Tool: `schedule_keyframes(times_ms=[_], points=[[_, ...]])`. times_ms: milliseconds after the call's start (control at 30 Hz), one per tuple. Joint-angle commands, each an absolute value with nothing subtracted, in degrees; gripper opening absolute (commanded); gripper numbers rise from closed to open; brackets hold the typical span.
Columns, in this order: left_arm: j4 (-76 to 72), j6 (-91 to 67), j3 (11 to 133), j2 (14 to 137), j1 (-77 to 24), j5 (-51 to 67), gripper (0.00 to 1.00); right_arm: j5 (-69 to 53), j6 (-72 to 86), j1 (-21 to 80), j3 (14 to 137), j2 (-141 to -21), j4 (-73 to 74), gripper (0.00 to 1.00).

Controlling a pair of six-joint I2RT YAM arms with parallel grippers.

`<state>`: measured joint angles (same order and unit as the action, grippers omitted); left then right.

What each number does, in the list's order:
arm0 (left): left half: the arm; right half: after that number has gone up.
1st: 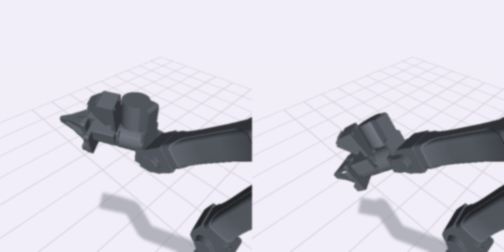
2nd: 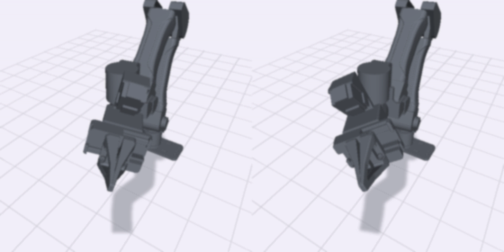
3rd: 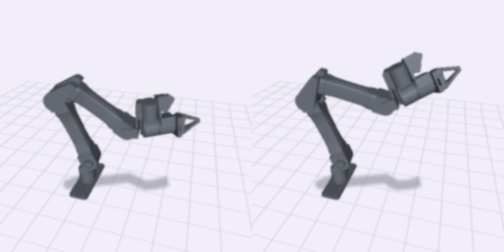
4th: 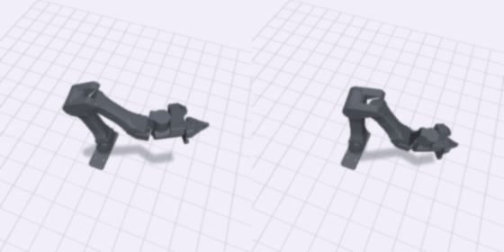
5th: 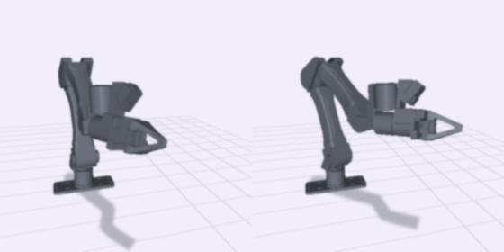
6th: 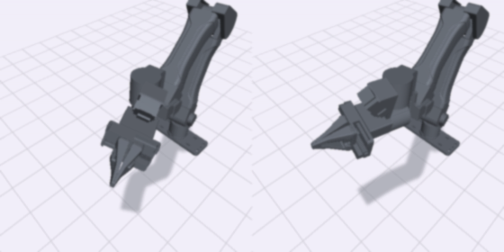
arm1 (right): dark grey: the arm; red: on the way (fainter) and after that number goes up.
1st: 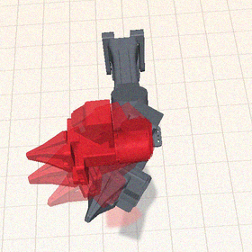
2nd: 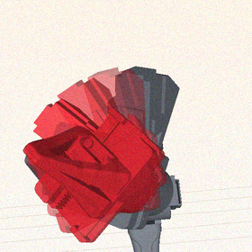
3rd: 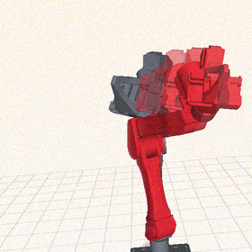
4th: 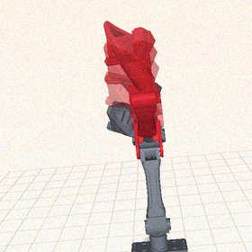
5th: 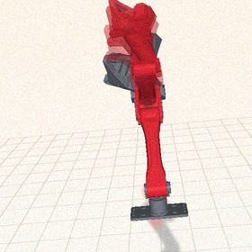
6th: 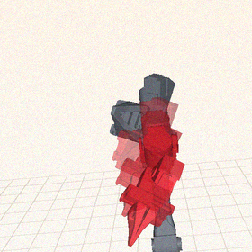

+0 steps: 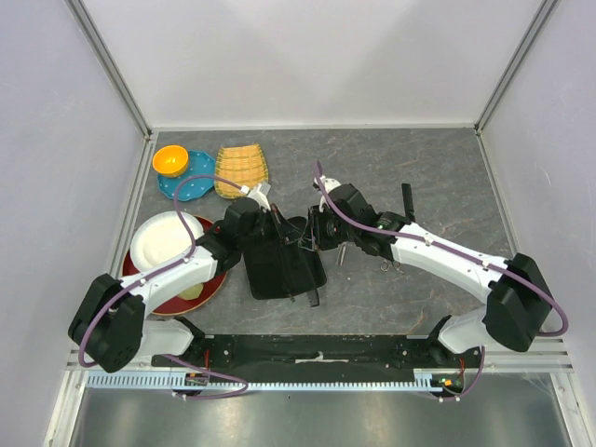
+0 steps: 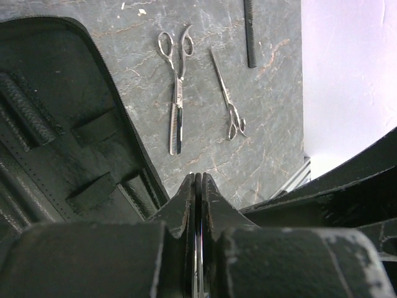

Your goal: Sort the hair-cutting tools

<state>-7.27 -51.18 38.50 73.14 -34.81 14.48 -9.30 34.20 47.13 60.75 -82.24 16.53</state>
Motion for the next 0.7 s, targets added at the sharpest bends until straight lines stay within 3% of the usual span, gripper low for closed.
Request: schedule_keyframes(times_ms=[0, 67, 233, 400, 667], points=[[-5.5, -48.9, 41.7, 73.7, -35.1, 10.0, 0.02, -3.3, 34.8, 47.3, 62.3, -78.8, 19.8, 0.42], [-2.3, -46.7, 43.1, 73.2, -35.1, 7.5, 0.02, 2.7, 33.8, 47.2, 62.2, -77.1, 22.3, 0.6], [5.3, -41.3, 46.2, 68.8, -35.1, 0.3, 0.02, 8.6, 32.0, 47.1, 59.8, -73.2, 28.2, 0.74], [14.4, -36.7, 49.6, 60.2, -35.1, -6.2, 0.02, 3.9, 32.5, 47.2, 55.6, -76.1, 27.1, 0.76], [23.8, -32.4, 53.9, 51.7, -35.0, -5.5, 0.02, 0.1, 35.1, 47.6, 52.1, -84.4, 20.3, 0.68]])
